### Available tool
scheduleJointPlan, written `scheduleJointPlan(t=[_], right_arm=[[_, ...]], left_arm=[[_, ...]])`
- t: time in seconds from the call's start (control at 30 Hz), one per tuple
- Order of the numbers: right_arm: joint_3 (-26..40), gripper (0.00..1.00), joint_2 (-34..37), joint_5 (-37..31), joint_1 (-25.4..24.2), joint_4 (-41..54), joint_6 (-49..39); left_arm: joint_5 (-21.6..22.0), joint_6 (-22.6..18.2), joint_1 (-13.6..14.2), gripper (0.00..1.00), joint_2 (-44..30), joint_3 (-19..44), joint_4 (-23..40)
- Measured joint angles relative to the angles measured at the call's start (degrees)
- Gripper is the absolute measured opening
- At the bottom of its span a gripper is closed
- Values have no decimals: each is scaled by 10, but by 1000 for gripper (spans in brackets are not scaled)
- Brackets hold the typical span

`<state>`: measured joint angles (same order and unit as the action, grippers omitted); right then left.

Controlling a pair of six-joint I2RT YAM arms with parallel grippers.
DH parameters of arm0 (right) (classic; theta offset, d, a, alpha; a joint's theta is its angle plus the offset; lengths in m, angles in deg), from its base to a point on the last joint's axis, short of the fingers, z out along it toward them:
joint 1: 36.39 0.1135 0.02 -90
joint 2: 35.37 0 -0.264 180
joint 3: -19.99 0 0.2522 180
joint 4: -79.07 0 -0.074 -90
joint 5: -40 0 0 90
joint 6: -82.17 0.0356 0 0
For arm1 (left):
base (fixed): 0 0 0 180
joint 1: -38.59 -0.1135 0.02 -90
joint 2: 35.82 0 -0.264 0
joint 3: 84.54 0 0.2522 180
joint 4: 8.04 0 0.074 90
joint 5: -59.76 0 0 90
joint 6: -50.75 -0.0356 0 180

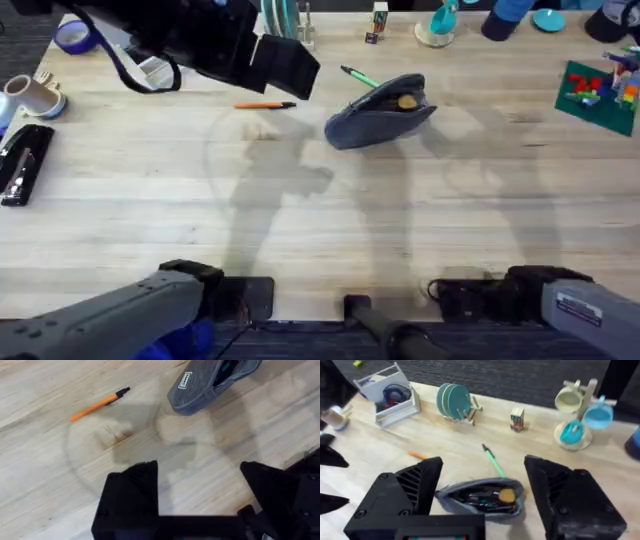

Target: Unzip the bag, pick up the pens from the table one at a time and place them inside, then zip the bag closed.

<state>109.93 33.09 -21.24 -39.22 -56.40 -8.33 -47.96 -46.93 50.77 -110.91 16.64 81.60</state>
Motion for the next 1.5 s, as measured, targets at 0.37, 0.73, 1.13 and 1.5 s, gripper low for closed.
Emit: scheduleJointPlan(t=[0.37, 0.73, 1.13, 1.5], right_arm=[[0, 996, 0, 6, 0, 62, 21], [0, 996, 0, 7, 0, 62, 5], [0, 996, 0, 7, 0, 66, 5], [0, 996, 0, 7, 0, 70, 5]], left_arm=[[40, 0, 0, 993, 0, 0, 0], [97, -99, -24, 991, 0, 0, 11], [94, -253, -82, 991, -11, 0, -27], [62, -415, -109, 993, -140, 1, -50]])
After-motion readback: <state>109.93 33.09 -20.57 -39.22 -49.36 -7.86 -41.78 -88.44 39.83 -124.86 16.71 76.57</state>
